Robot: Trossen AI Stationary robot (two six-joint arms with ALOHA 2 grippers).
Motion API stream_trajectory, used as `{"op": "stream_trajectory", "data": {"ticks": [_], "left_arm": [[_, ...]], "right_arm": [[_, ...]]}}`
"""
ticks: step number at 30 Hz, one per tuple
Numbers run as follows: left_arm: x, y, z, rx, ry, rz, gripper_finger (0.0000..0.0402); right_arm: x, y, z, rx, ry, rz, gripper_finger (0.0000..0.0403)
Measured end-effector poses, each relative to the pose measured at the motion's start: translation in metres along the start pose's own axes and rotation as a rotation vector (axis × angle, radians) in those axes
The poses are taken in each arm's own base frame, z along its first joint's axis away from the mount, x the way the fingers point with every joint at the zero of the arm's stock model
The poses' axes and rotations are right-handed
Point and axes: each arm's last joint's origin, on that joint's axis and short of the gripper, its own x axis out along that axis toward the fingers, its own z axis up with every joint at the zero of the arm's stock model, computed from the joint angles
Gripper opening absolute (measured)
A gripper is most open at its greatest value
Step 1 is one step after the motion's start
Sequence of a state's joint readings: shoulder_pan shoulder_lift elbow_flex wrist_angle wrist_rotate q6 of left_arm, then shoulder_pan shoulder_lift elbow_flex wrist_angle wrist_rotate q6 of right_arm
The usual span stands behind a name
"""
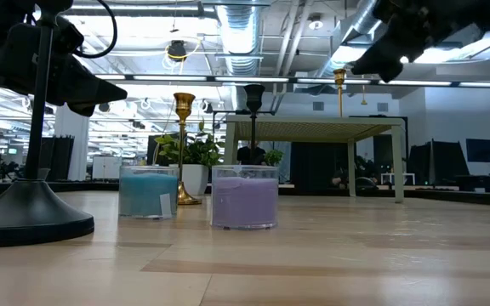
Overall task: Pick & Place candle stick holders
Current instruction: Put the violet scented candle on the shelf
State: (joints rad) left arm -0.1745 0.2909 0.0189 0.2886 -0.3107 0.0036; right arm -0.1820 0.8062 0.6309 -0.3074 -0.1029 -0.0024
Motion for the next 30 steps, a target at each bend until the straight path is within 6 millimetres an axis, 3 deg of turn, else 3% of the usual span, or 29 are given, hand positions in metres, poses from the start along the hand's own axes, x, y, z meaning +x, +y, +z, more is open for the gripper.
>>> {"op": "stream_trajectory", "data": {"ticks": [11,23,30], "left_arm": [[0.000,0.000,0.000,-0.001,0.000,0.000,0.0008],[0.000,0.000,0.000,0.000,0.000,0.000,0.0008],[0.000,0.000,0.000,0.000,-0.001,0.000,0.0008]], "right_arm": [[0.004,0.015,-0.048,0.044,-0.155,0.007,0.0108],[0.015,0.021,-0.077,0.090,-0.188,-0.005,0.0108],[0.015,0.021,-0.079,0.089,-0.171,-0.004,0.0108]]}}
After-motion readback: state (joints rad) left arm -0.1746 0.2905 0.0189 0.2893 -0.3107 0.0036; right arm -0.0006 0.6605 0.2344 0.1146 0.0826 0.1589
